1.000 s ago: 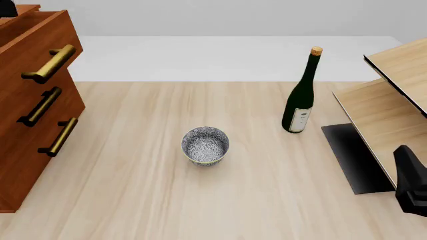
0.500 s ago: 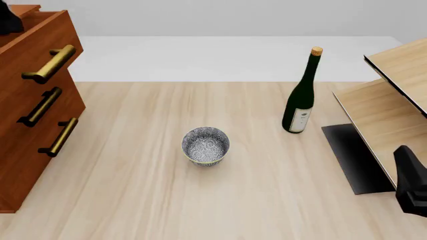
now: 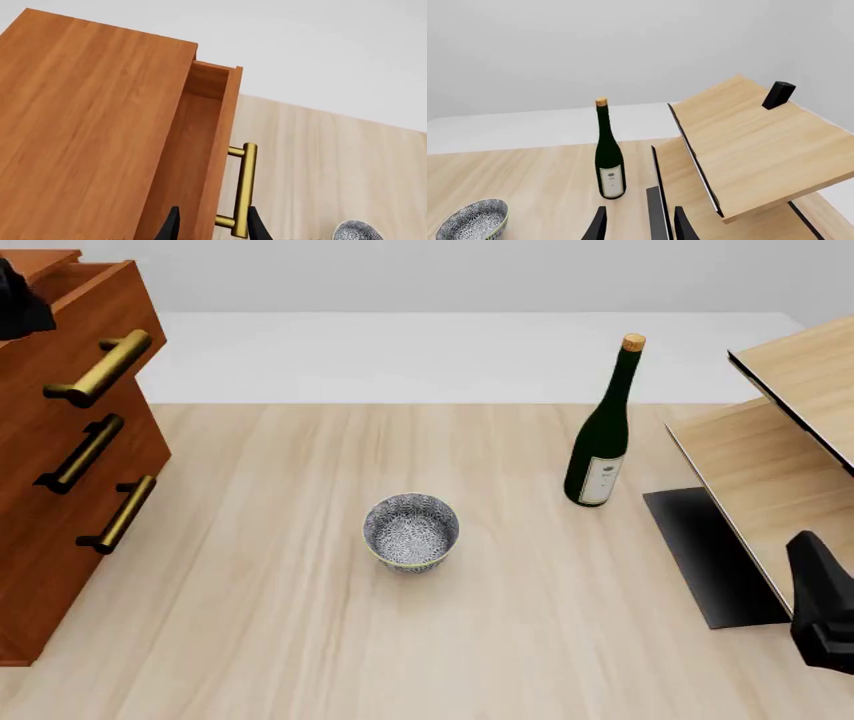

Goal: Close the bottom drawer of the cabinet and open the top drawer.

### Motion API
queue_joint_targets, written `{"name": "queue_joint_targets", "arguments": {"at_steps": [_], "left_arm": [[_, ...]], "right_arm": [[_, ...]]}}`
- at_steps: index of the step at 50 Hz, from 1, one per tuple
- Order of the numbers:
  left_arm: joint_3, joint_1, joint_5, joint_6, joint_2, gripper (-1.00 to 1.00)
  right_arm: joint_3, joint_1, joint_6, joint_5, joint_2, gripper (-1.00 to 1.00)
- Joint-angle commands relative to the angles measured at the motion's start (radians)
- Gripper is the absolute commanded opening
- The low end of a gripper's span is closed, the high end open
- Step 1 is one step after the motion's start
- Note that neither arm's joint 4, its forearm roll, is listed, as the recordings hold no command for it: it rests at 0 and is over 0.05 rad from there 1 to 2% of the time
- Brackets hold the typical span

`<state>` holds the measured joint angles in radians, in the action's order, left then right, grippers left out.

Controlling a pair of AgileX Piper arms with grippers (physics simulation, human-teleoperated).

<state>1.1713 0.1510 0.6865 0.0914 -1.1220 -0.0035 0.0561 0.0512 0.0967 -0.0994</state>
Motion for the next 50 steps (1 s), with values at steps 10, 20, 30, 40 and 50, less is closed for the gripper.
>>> {"name": "queue_joint_targets", "arguments": {"at_steps": [10,20,30,40,50], "left_arm": [[-0.064,0.003,-0.033,0.023,0.005,1.0],[-0.1,0.004,-0.056,0.035,0.005,1.0],[-0.13,0.001,-0.074,0.038,0.007,1.0],[-0.155,-0.009,-0.09,0.049,0.005,1.0],[-0.181,-0.029,-0.105,0.059,0.004,1.0]], "right_arm": [[0.0,-0.001,-0.002,-0.004,0.004,1.0],[0.0,-0.001,-0.003,-0.007,0.008,1.0],[0.0,-0.002,-0.005,-0.01,0.011,1.0],[0.001,-0.001,-0.005,-0.008,0.009,1.0],[0.001,-0.002,-0.007,-0.012,0.014,1.0]]}}
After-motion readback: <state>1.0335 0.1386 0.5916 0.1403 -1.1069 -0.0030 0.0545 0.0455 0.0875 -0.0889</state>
